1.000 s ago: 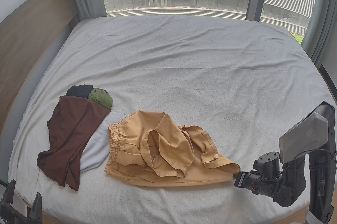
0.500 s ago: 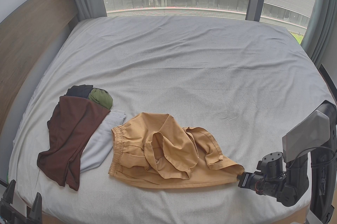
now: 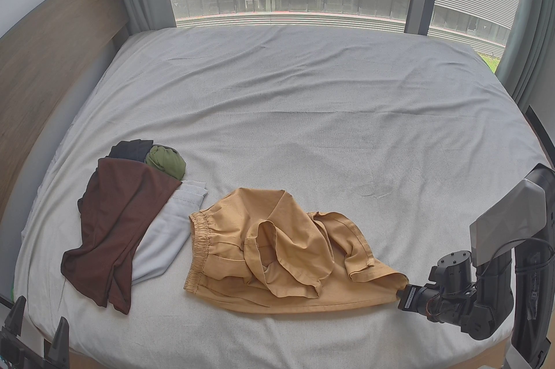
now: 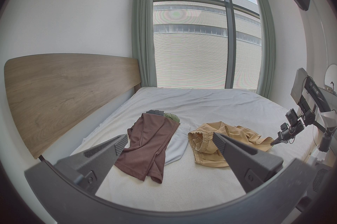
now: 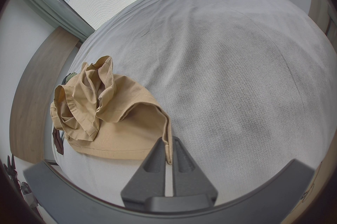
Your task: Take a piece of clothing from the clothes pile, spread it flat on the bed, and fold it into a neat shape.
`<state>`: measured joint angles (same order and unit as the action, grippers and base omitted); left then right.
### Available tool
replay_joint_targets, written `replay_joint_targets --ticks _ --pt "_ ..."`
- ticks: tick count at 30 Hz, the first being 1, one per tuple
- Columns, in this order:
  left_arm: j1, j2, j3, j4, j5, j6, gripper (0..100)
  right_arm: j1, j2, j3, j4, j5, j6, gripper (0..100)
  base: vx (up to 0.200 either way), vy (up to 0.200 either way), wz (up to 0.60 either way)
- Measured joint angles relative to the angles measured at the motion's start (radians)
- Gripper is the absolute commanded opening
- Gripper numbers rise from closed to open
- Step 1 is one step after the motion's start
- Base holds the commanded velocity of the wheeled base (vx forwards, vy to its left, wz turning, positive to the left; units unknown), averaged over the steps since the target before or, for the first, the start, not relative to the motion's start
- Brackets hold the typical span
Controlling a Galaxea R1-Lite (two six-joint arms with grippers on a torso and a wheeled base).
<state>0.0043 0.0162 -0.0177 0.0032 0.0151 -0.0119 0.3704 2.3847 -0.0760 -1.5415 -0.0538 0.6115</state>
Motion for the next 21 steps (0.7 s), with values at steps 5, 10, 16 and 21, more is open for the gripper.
replay_joint_targets --ticks 5,10,16,21 --pt "0.000 0.000 0.000 0.000 0.000 -0.001 100 -0.001 0.003 0.002 0.000 0.000 -0.001 0 0.000 0.000 0.00" --pt "0.000 0.000 0.000 0.000 0.000 -0.001 100 -0.001 0.005 0.009 0.000 0.000 -0.001 0 0.000 0.000 0.00" --pt "0.000 0.000 0.000 0.000 0.000 -0.002 100 -0.006 0.005 0.016 0.000 0.000 -0.001 0 0.000 0.000 0.00" --pt "0.000 0.000 0.000 0.000 0.000 -0.001 100 -0.011 0.006 0.021 0.000 0.000 -0.001 0 0.000 0.000 0.00"
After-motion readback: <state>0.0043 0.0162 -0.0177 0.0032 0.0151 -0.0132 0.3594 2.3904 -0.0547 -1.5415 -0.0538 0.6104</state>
